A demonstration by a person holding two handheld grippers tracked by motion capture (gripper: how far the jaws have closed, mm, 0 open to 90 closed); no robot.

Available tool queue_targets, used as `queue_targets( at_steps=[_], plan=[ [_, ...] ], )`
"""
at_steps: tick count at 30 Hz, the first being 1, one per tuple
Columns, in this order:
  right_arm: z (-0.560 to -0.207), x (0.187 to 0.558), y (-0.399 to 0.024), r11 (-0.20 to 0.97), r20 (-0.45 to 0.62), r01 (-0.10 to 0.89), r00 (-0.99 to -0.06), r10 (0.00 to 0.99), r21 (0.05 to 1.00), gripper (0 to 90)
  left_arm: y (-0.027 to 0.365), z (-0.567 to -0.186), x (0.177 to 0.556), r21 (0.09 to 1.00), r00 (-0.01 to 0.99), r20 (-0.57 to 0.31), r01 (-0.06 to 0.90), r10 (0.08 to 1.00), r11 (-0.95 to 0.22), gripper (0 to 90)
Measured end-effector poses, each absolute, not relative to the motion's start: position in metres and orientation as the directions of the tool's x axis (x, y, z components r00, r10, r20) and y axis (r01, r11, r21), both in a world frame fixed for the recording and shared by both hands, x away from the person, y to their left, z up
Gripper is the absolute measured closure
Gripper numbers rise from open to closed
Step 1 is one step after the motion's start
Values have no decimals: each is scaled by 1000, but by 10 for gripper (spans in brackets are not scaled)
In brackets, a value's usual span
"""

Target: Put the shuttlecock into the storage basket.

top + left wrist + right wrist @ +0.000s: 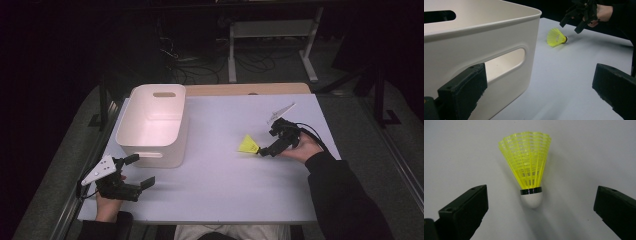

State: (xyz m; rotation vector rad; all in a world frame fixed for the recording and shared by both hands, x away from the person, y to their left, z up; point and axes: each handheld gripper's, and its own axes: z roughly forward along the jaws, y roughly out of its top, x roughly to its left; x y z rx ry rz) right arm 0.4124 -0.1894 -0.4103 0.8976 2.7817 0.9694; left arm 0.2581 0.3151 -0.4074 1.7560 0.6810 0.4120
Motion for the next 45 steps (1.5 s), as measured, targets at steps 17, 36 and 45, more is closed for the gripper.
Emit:
queue_targets(
  at_steps=[17,36,45],
  plan=[
    [-422,415,-185,689,130,480,-859,496,543,171,315,-407,258,955,770,-68,234,634,-181,0],
    [-432,418,-175,718,149,467,-875,461,516,428,315,-407,258,955,771,-69,234,633,-181,0],
    [-434,418,-170,727,147,458,-880,451,512,569,315,-407,258,955,772,-69,234,632,-181,0]
  ],
)
